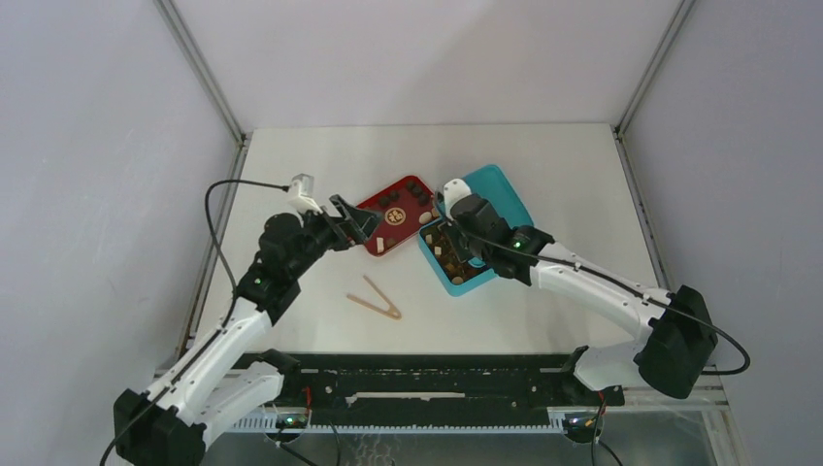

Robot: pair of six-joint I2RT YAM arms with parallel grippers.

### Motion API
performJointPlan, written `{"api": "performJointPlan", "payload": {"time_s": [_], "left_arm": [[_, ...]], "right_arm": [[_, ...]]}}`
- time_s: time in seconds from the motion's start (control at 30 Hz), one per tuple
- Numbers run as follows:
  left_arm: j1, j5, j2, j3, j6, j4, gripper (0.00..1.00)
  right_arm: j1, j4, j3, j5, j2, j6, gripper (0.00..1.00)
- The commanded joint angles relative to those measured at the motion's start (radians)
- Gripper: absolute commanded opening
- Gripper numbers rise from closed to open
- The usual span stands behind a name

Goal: Pack the chocolate
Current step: Pick up the box lid from the center of the board.

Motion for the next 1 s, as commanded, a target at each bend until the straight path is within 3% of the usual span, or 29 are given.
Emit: {"api": "performJointPlan", "payload": {"time_s": [0.0,0.5,0.87,0.97], "left_arm": [[-0.036,0.027,0.057,0.038,-0.043,0.130,0.95],[-0.129,0.020,0.198,0.016,-0.142,0.333,0.85],[-0.180,0.003,0.271,0.004,-0.195,0.413,0.67],[-0.190,-0.003,0.282,0.009,-0.195,0.415,0.57]], "right_arm": [[0.075,0.133,0.051,0.010,-0.038,-0.131,0.00],[0.215,0.227,0.097,0.019,0.027,-0.225,0.00],[0.240,0.238,0.097,0.031,0.035,-0.226,0.00],[0.248,0.242,0.098,0.029,0.035,-0.222,0.00]]}}
